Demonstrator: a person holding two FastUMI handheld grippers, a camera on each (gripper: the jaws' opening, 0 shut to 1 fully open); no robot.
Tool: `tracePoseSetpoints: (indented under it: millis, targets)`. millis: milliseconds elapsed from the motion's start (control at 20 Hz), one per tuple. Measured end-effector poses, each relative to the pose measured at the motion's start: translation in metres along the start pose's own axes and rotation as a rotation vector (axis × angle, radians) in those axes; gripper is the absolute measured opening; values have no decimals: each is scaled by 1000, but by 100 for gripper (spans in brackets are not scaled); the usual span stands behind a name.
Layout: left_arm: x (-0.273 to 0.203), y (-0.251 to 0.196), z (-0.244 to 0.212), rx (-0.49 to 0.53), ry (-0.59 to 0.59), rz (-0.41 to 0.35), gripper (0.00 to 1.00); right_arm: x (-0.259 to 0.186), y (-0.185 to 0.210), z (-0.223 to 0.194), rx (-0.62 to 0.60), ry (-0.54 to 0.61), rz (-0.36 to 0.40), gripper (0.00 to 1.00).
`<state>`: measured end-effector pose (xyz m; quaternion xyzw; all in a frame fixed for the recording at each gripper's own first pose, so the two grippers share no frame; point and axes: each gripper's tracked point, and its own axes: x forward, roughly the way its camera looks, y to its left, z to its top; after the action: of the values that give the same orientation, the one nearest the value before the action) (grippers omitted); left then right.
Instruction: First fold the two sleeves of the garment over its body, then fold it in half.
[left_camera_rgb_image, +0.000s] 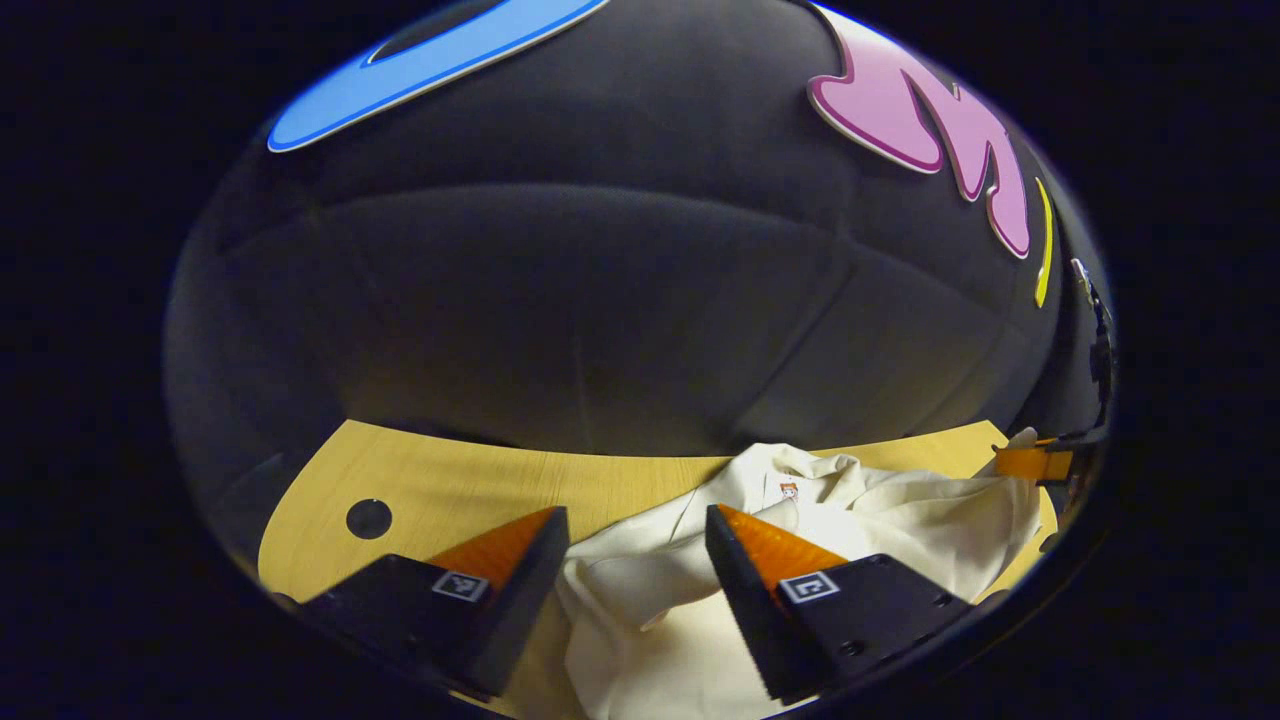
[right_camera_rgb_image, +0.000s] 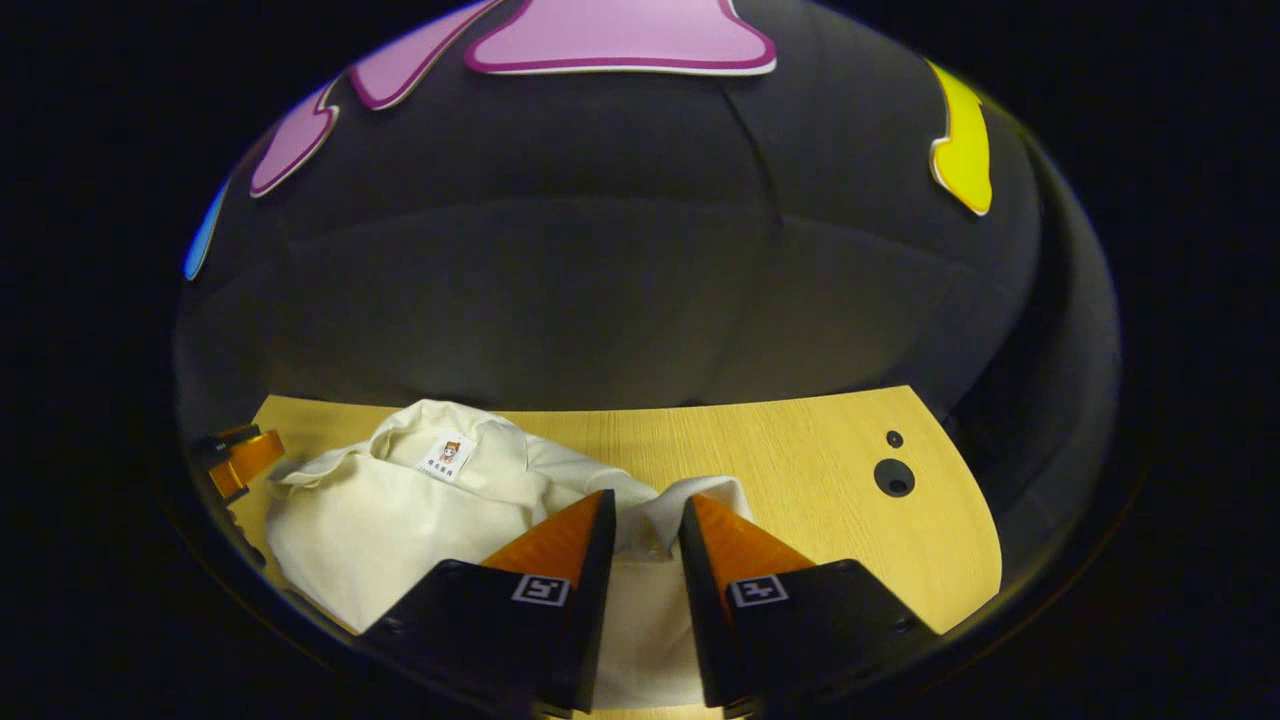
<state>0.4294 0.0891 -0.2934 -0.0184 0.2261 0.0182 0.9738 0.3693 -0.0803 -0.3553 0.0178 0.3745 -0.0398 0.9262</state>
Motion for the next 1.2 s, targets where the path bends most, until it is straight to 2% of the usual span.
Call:
tracePoseSetpoints:
  millis: [50,100,150,200,400,600,800,950,1200]
  targets:
    - [-6,-3,6,-7,-25,-9,100,-3,6,0,-11,-19,8,67]
    - [-12,-8,13,-18,-49,-17,98,-8,9,3,-14,-44,9,74]
    - [-21,-13,20,-28,-68,-24,96,-15,12,7,-17,-67,15,94]
    - [-31,-16,27,-33,-89,-25,96,-25,13,13,-27,-98,8,96]
    - [-78,-30,51,-24,-159,-25,96,-79,7,50,-85,-271,-33,98]
    - [-144,-46,72,-20,-232,-42,96,-151,14,69,-83,-398,-24,98]
    - [-229,-53,87,-10,-320,-25,96,-236,13,81,-27,-514,-33,97]
    - [-304,-62,103,9,-391,-32,96,-309,12,87,-44,-613,-60,97]
    - [-406,-85,108,-63,-412,-72,95,-408,23,85,16,-707,-25,96]
